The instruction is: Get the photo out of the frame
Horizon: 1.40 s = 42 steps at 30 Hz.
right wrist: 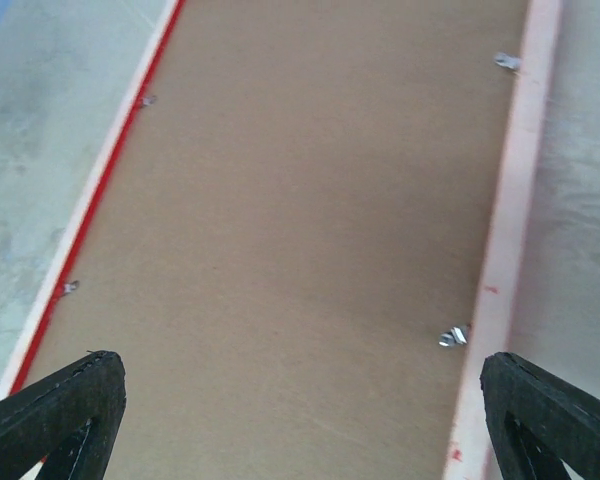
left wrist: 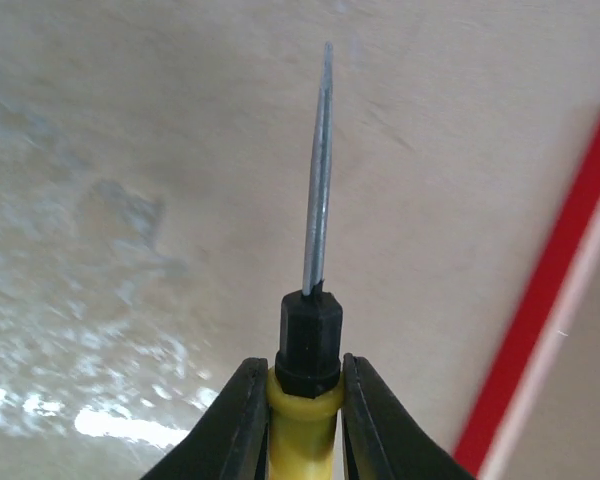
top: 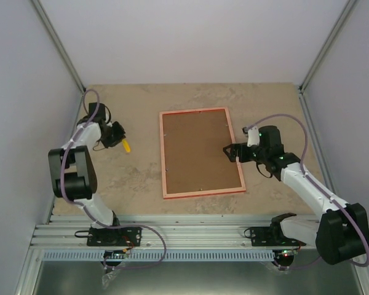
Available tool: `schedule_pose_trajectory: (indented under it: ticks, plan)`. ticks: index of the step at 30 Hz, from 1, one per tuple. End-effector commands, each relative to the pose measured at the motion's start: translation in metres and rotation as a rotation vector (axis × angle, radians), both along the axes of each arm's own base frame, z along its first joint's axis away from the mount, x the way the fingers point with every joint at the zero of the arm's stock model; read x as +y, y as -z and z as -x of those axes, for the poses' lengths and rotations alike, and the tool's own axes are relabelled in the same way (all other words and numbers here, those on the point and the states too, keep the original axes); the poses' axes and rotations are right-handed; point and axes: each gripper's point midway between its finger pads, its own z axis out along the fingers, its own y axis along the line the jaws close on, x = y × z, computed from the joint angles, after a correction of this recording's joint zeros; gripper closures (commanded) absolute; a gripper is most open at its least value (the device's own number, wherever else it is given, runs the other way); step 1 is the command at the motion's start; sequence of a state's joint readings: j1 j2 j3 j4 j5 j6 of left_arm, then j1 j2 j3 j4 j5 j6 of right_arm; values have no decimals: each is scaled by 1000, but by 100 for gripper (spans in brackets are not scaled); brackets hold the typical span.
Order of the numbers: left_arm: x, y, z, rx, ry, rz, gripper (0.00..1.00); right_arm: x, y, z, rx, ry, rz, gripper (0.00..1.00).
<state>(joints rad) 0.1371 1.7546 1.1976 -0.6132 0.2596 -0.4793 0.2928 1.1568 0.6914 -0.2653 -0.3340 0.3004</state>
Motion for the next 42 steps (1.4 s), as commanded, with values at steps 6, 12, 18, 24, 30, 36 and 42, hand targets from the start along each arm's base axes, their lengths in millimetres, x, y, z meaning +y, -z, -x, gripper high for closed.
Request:
schedule_pose_trajectory:
  ticks: [6, 12, 18, 24, 30, 36, 42]
  plan:
    - [-85, -68, 6, -249, 20, 301, 100, 54, -55, 1, -159, -102, -118, 2]
    - [-137, -105, 19, -357, 21, 460, 100, 89, -81, 9, -249, -149, -159, 2]
    - [-172, -136, 31, -417, 56, 524, 100, 123, -107, 21, -345, -205, -200, 3]
    - [-201, -150, 50, -454, 38, 647, 100, 150, -121, 27, -419, -239, -209, 4]
    - [-220, -160, 62, -462, 36, 709, 100, 177, -122, 28, -445, -288, -192, 9]
    - [-234, -164, 70, -458, 42, 742, 100, 198, -118, 27, -464, -327, -170, 18]
    - [-240, -165, 74, -446, 40, 773, 100, 206, -112, 19, -475, -317, -146, 32]
